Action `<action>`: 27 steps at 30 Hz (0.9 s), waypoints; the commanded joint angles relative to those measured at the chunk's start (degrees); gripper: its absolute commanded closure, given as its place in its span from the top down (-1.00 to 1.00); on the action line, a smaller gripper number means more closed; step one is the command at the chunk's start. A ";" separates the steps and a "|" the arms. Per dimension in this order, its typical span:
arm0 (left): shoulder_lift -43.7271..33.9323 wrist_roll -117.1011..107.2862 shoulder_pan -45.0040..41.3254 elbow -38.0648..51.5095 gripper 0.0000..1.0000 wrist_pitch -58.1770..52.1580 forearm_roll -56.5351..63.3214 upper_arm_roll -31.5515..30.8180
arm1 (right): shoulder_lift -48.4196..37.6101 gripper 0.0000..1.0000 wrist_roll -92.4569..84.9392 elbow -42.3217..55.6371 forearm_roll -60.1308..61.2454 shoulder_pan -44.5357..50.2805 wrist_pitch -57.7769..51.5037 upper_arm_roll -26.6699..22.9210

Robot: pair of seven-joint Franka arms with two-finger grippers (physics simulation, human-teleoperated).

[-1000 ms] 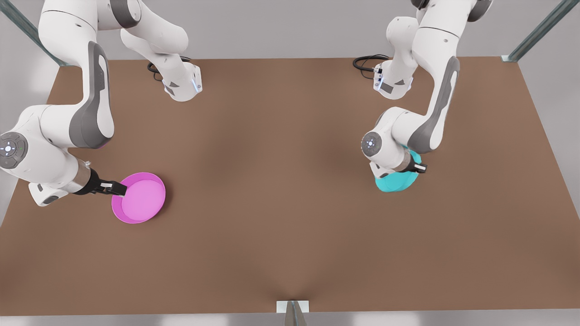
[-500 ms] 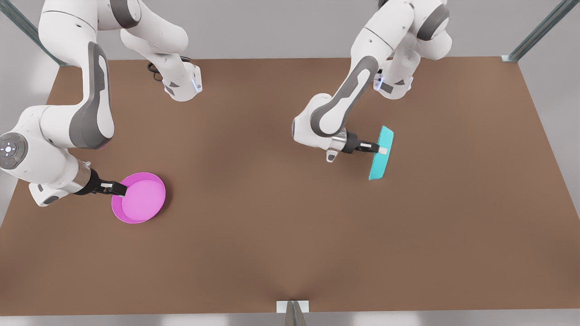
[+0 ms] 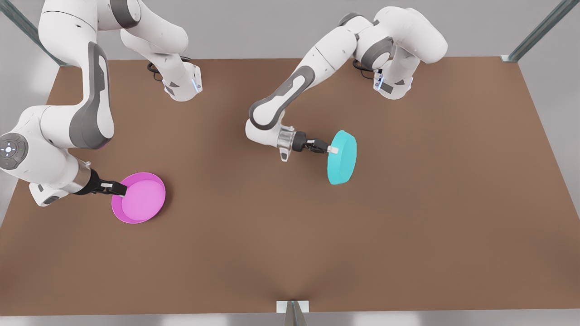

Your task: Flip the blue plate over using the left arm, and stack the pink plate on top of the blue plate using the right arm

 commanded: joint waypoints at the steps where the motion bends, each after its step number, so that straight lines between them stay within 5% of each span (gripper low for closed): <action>1: 0.05 -0.13 -0.21 0.01 -0.57 0.10 -0.76 0.21 | 0.00 1.00 0.00 0.00 0.00 -0.04 0.01 -0.04; 10: 11.48 -0.13 -12.34 8.53 -0.57 0.80 -1.02 10.05 | 0.00 1.00 0.00 -0.09 0.00 -0.04 -0.08 0.05; 20: 16.05 -0.39 -15.94 8.53 -0.57 0.71 -1.72 13.31 | 0.00 1.00 0.00 0.26 0.00 0.31 -0.17 0.05; 21: 16.05 -0.39 -15.94 8.44 -0.25 0.71 -1.72 13.39 | -0.09 1.00 0.00 0.26 0.00 0.31 -0.26 0.05; 22: 16.66 -0.48 -16.03 7.83 1.00 0.62 -1.63 13.48 | 0.00 1.00 0.00 0.26 0.00 0.13 -0.26 0.05; 27: 17.02 -2.67 -17.17 8.53 1.00 0.71 -4.00 14.62 | -0.09 1.00 0.00 0.26 -0.09 0.22 -0.52 0.05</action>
